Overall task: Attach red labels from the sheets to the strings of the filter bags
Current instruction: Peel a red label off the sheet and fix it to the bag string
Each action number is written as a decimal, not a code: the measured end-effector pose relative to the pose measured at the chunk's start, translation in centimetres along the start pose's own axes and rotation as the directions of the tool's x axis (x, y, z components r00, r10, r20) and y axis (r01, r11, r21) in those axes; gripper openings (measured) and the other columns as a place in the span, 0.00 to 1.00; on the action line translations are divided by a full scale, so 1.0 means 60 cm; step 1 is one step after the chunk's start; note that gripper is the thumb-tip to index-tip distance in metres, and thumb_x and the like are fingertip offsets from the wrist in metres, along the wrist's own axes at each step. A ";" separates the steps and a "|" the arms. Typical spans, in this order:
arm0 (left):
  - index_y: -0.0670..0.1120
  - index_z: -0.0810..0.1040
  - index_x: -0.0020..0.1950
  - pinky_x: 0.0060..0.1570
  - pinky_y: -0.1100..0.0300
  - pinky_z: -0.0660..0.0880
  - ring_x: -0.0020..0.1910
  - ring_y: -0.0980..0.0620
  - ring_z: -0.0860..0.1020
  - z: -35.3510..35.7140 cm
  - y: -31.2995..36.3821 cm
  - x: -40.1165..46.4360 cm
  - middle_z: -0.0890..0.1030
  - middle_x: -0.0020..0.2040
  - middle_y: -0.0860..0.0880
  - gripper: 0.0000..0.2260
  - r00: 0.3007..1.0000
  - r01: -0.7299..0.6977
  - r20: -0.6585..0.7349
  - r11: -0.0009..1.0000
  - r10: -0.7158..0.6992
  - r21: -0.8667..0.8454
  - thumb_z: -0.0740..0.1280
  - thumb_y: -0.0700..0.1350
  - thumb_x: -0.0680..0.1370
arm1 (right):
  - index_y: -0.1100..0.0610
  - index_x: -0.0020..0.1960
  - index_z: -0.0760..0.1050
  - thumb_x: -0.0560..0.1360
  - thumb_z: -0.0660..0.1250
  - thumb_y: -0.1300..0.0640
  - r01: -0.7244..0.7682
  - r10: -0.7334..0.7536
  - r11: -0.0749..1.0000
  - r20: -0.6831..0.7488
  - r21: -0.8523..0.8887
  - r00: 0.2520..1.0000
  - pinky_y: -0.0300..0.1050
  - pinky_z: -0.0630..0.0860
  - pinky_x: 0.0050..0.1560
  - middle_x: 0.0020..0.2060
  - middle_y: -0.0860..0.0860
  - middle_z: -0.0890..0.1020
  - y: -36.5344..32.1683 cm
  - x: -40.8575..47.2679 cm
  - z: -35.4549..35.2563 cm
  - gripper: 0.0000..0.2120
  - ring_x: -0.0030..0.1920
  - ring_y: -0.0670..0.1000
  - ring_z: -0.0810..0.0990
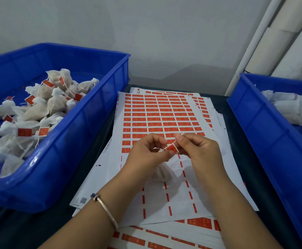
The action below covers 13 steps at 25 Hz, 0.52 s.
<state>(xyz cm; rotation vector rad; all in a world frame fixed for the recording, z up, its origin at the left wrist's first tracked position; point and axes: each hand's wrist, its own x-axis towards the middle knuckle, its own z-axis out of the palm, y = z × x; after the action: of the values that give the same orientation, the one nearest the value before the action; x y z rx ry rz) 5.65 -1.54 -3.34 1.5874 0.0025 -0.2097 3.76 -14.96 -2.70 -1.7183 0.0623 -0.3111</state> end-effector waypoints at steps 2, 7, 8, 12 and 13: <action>0.49 0.79 0.41 0.31 0.70 0.73 0.35 0.57 0.80 -0.001 -0.001 0.000 0.81 0.35 0.54 0.07 1.000 -0.002 -0.002 1.000 0.002 -0.006 0.74 0.40 0.69 | 0.40 0.43 0.77 0.62 0.68 0.43 0.008 -0.009 1.000 0.052 0.017 0.999 0.24 0.73 0.35 0.37 0.31 0.82 -0.001 0.001 0.001 0.10 0.43 0.34 0.80; 0.47 0.79 0.40 0.29 0.73 0.71 0.33 0.59 0.80 -0.004 -0.001 0.000 0.82 0.33 0.54 0.04 0.999 -0.026 0.034 0.999 0.024 0.033 0.73 0.42 0.70 | 0.39 0.54 0.72 0.70 0.73 0.58 0.053 -0.048 0.998 0.125 -0.039 0.991 0.23 0.72 0.37 0.38 0.37 0.83 0.008 0.005 -0.001 0.20 0.45 0.36 0.81; 0.47 0.80 0.40 0.28 0.74 0.71 0.33 0.60 0.80 -0.005 -0.001 0.000 0.82 0.33 0.54 0.04 0.999 -0.019 0.036 0.999 0.017 0.038 0.74 0.42 0.70 | 0.39 0.53 0.72 0.71 0.73 0.58 0.059 -0.052 0.997 0.116 -0.054 0.992 0.23 0.72 0.37 0.39 0.36 0.82 0.010 0.006 -0.001 0.18 0.46 0.35 0.80; 0.49 0.81 0.41 0.32 0.69 0.73 0.35 0.59 0.81 -0.009 0.000 0.004 0.83 0.36 0.55 0.02 0.997 0.024 0.067 0.996 -0.030 0.087 0.73 0.45 0.70 | 0.43 0.49 0.73 0.71 0.72 0.60 0.087 -0.074 0.991 0.123 -0.101 0.990 0.25 0.74 0.40 0.39 0.36 0.83 0.013 0.006 -0.006 0.15 0.44 0.37 0.81; 0.49 0.82 0.40 0.37 0.66 0.73 0.36 0.58 0.81 -0.011 0.000 0.005 0.83 0.36 0.55 0.02 0.997 0.028 0.074 0.996 -0.035 0.089 0.73 0.45 0.70 | 0.43 0.48 0.74 0.71 0.73 0.60 0.101 -0.087 0.988 0.120 -0.115 0.989 0.25 0.74 0.39 0.38 0.36 0.83 0.011 0.007 -0.007 0.14 0.43 0.37 0.82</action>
<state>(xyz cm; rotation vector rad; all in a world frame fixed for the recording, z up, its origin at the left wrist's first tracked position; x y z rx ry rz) 6.05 -0.93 -3.37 1.6672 -0.0409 -0.2979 4.12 -15.59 -3.24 -1.8596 -0.0857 -0.2822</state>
